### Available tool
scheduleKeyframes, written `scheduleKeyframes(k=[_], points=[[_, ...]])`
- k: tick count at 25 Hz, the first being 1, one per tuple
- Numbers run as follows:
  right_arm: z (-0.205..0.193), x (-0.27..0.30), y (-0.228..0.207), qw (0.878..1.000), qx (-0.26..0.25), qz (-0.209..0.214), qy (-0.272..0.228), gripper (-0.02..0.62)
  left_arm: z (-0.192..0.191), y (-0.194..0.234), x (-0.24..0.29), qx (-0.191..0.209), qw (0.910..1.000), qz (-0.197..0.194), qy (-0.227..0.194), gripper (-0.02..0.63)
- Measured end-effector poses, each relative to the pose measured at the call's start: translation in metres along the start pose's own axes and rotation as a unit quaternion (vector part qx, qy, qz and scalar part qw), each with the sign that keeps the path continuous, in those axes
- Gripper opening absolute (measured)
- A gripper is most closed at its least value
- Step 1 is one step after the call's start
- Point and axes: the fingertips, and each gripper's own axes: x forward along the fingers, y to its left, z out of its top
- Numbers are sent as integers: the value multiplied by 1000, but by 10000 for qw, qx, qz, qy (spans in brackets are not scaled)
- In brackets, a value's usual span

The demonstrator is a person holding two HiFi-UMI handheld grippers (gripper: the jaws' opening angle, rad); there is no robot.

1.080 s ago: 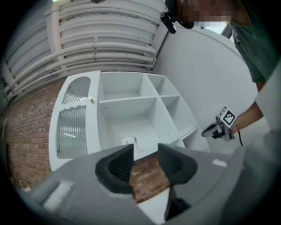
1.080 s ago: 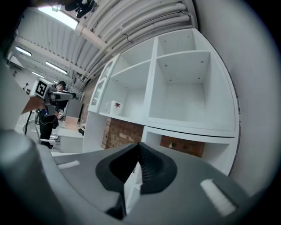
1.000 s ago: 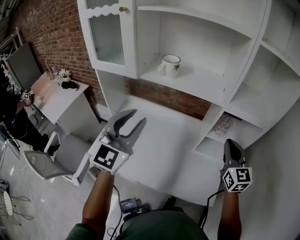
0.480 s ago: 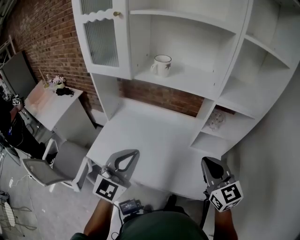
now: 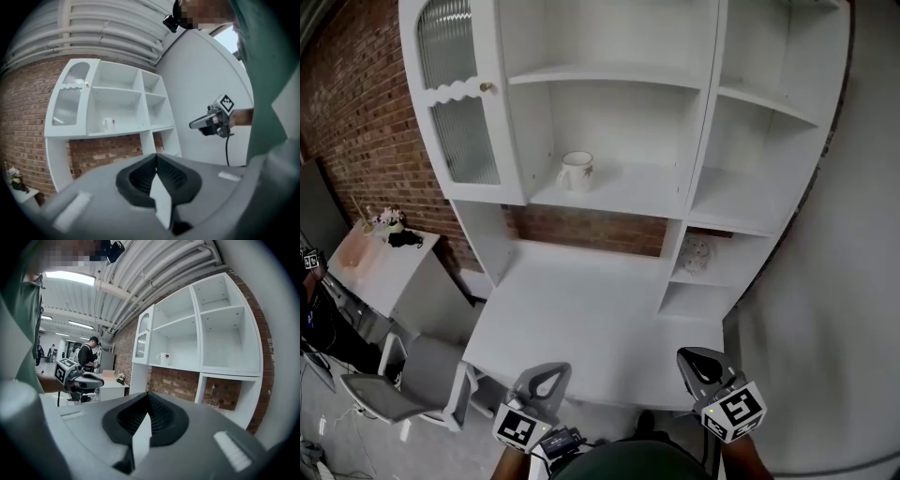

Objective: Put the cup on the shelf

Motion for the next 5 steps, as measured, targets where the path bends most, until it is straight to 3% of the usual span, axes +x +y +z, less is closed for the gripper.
scheduleKeyframes(k=[5], points=[[-8,-18,6,9998,165,-29,140,3,-5,-19,-10,-151,9998,-71,112,2]])
